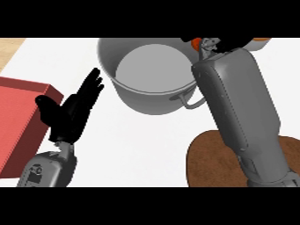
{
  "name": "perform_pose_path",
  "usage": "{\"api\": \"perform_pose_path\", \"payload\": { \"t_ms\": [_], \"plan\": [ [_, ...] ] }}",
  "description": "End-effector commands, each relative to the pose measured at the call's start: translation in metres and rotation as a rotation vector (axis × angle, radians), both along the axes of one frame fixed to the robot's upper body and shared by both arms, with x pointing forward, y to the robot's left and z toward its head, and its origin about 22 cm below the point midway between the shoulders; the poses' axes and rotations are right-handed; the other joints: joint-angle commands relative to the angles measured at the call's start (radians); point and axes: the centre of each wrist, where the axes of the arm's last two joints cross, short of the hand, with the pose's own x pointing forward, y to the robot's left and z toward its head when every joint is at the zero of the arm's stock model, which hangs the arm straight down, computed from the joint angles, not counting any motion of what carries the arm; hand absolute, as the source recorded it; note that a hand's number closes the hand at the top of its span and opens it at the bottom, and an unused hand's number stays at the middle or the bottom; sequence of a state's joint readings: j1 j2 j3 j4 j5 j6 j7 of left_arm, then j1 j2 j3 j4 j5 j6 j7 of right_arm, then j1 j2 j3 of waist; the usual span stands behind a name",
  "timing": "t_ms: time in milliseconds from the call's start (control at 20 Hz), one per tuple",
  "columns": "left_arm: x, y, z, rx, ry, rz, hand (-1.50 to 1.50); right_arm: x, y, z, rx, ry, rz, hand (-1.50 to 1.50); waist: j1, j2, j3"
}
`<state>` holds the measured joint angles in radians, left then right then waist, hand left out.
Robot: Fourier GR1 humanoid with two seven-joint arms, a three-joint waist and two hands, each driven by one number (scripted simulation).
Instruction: Pick the squash from the cutting board and place it in the pot
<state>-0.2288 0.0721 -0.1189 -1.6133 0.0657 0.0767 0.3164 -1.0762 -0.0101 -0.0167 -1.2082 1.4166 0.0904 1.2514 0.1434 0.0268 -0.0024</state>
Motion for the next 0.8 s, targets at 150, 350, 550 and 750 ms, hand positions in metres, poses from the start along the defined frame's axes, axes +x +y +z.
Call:
{"api": "perform_pose_path", "payload": {
  "t_ms": [150, 350, 550, 750],
  "plan": [
    [0.0, -0.008, 0.0, -0.006, -0.001, -0.019, 0.0, 0.013, -0.012, -0.006, 0.389, -0.071, -0.18, -1.5, 0.015, 0.001, 0.003],
    [0.001, -0.003, 0.0, -0.002, 0.001, -0.006, 0.0, 0.008, -0.005, 0.005, 0.375, -0.281, -0.145, -1.5, 0.012, 0.0, 0.0],
    [-0.002, -0.004, -0.002, 0.003, 0.007, 0.006, 0.0, -0.001, 0.0, 0.02, 0.315, -0.487, -0.142, -1.5, -0.018, -0.012, 0.0],
    [0.0, 0.008, 0.001, -0.011, 0.006, 0.04, 0.0, -0.007, -0.003, 0.022, 0.304, -0.597, -0.189, -1.5, -0.042, -0.021, 0.0]
  ]
}}
